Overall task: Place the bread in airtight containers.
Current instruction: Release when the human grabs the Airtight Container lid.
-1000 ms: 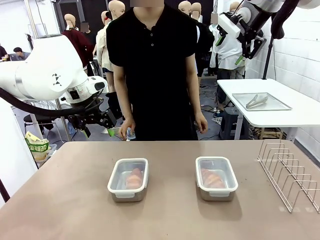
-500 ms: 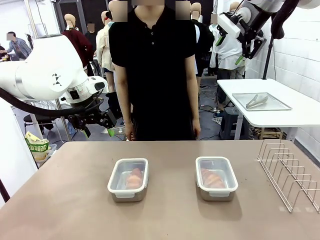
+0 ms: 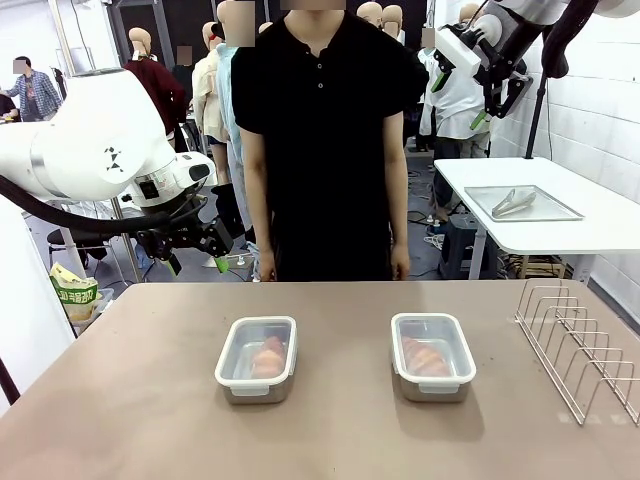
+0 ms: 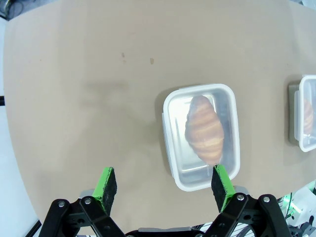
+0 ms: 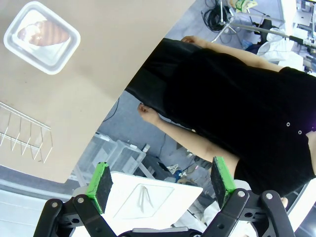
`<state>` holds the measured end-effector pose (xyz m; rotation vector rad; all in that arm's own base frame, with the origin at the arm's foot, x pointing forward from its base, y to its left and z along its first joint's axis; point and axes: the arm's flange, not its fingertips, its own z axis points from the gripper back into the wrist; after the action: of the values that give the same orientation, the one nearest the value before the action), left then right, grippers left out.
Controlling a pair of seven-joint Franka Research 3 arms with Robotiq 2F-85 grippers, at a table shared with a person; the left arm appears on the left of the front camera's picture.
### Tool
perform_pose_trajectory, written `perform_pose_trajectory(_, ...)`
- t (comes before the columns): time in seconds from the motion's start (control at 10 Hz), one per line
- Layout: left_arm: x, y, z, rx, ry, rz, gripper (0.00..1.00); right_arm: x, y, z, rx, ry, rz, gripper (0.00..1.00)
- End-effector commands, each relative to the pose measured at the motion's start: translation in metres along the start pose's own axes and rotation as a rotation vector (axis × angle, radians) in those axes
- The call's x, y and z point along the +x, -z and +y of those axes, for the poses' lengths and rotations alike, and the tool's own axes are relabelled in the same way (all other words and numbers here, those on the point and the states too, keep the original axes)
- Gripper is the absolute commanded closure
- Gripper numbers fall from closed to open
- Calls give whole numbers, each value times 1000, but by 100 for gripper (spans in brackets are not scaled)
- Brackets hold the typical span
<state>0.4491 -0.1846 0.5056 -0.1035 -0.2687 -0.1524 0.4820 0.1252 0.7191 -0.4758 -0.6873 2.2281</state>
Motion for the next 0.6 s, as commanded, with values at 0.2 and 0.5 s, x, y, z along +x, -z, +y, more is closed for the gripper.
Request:
perform_pose_trajectory(0.2, 2, -1, 2, 8, -10, -3, 0, 0, 0, 0, -1, 1, 1, 0)
perform_pose_trajectory(0.5, 2, -1, 2, 8, -10, -3, 0, 0, 0, 0, -1, 1, 1, 0)
